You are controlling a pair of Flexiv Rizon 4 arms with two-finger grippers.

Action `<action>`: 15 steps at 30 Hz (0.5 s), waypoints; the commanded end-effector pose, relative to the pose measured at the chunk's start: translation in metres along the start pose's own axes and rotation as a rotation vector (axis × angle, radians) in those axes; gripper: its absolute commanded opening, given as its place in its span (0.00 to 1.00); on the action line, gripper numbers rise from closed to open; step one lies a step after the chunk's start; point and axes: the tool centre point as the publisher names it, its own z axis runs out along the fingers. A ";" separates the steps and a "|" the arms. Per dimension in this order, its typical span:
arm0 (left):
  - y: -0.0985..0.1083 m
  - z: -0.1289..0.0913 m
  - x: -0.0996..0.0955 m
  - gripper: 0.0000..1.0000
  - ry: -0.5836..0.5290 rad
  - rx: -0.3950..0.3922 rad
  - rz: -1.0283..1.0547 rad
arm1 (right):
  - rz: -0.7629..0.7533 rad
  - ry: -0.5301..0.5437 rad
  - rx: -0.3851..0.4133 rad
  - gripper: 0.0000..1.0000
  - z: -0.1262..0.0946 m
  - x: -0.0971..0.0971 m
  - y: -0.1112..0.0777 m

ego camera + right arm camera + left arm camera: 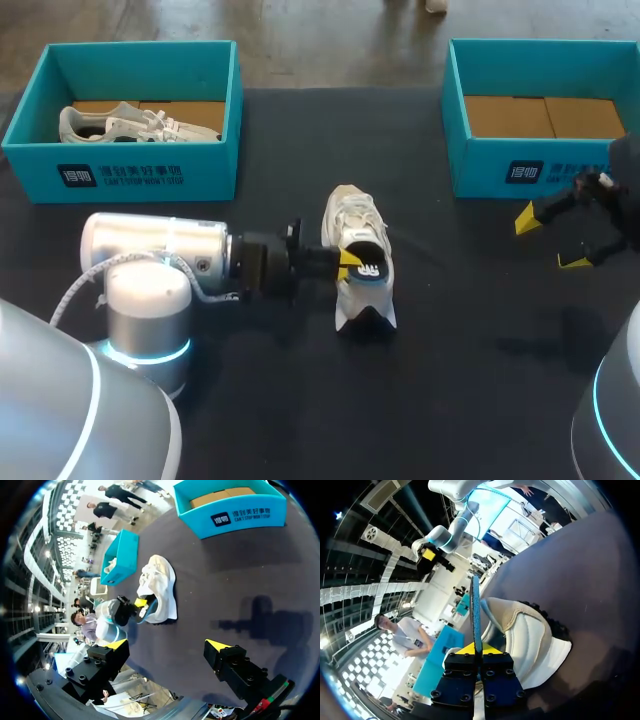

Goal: Take the shoe out of the shoebox, open the shoe tongue, remove and reinsert the insole, then place the shoe into the shoebox

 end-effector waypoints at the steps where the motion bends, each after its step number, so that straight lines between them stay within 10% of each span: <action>1: 0.008 0.006 -0.001 0.00 -0.003 -0.004 0.003 | 0.001 -0.004 -0.001 1.00 0.001 0.000 -0.001; 12: 0.002 0.005 -0.002 0.00 -0.005 0.001 0.002 | 0.001 -0.004 -0.001 1.00 0.001 0.000 -0.001; 15: -0.001 0.002 -0.002 0.27 -0.008 0.002 -0.003 | 0.001 -0.004 -0.001 1.00 0.001 0.000 -0.001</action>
